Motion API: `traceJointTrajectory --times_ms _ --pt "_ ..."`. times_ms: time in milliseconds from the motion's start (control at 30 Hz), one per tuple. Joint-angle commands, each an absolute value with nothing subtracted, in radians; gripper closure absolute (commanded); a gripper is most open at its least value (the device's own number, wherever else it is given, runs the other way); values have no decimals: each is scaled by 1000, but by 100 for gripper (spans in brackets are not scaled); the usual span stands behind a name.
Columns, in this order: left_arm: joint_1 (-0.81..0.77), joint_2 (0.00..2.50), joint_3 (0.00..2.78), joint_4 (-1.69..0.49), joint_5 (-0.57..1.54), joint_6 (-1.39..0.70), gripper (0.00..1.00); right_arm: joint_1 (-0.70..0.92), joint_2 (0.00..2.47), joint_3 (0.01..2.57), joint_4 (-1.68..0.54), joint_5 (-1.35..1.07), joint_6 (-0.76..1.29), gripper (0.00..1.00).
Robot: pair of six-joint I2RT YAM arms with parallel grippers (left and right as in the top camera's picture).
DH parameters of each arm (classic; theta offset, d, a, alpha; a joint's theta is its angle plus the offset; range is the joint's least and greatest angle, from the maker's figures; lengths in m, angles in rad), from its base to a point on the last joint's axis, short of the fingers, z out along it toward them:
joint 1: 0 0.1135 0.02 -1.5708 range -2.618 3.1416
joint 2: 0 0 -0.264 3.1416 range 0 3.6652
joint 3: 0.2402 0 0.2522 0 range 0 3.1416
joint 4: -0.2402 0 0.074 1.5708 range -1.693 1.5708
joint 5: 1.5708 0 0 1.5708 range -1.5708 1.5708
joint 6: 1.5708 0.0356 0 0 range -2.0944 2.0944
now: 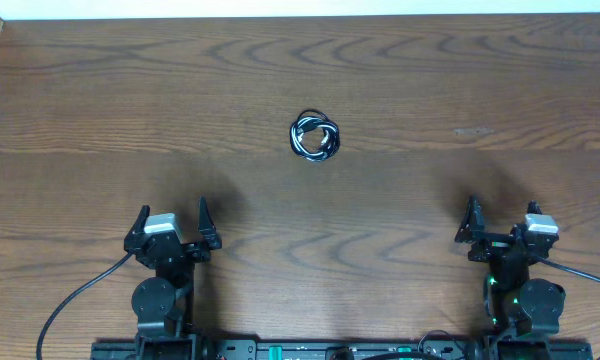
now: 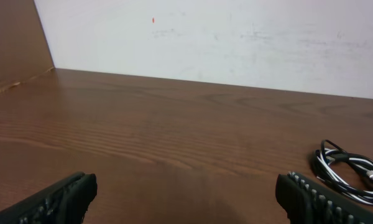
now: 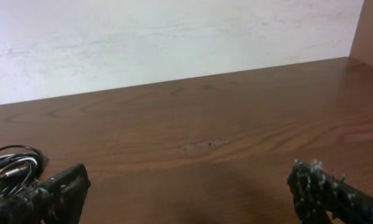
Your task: Untangle cables
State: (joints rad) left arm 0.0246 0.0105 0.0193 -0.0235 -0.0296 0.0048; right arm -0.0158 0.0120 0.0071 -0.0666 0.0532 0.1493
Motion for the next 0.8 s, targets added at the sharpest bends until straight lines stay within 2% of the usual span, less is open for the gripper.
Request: traceJointTrajectory --times_ms 0,633,767 --pt "-1 4 4 -67 -61 19 3 -19 13 6 -68 61 157 1" --pt "-1 4 4 -67 -61 19 3 -19 14 6 -74 4 160 1" --pt "-1 4 4 -67 -57 19 3 -19 14 6 -61 -88 161 1"
